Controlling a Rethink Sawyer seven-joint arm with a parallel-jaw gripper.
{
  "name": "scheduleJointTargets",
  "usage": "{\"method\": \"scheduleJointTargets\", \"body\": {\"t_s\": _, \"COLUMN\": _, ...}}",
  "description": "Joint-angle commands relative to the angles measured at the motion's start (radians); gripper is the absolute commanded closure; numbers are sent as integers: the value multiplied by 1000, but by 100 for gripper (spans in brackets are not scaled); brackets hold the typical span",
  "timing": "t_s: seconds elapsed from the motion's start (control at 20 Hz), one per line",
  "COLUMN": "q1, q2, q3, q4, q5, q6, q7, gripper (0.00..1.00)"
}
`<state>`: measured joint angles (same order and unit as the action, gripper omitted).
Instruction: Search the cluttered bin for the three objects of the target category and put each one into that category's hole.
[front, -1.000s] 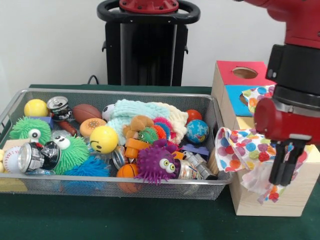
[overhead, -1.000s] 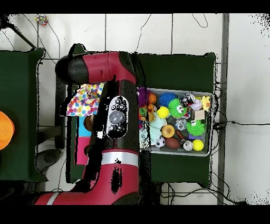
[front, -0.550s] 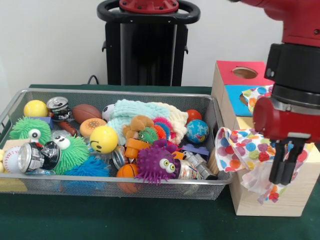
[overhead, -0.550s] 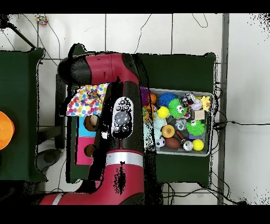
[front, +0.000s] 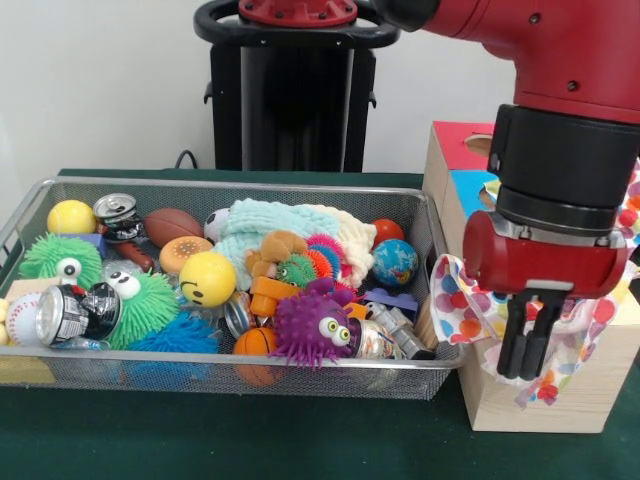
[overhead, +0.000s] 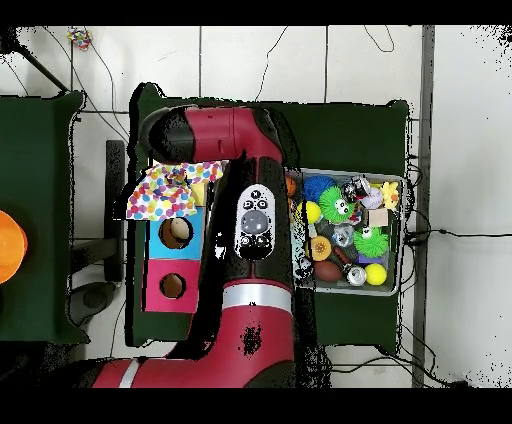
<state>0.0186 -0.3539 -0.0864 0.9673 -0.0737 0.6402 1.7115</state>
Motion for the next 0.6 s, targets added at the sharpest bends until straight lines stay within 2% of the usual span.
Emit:
{"method": "scheduleJointTargets", "body": {"t_s": 0.05, "q1": -32, "q2": -25, "q3": 91, "q4": 127, "q5": -45, "q6": -66, "q7": -6, "gripper": 100}}
{"method": "scheduleJointTargets", "body": {"t_s": 0.2, "q1": -48, "q2": -13, "q3": 116, "q4": 111, "q5": -46, "q6": -78, "q7": -32, "gripper": 100}}
{"method": "scheduleJointTargets", "body": {"t_s": 0.6, "q1": -98, "q2": -18, "q3": 181, "q4": 173, "q5": -56, "q6": -172, "q7": -61, "gripper": 100}}
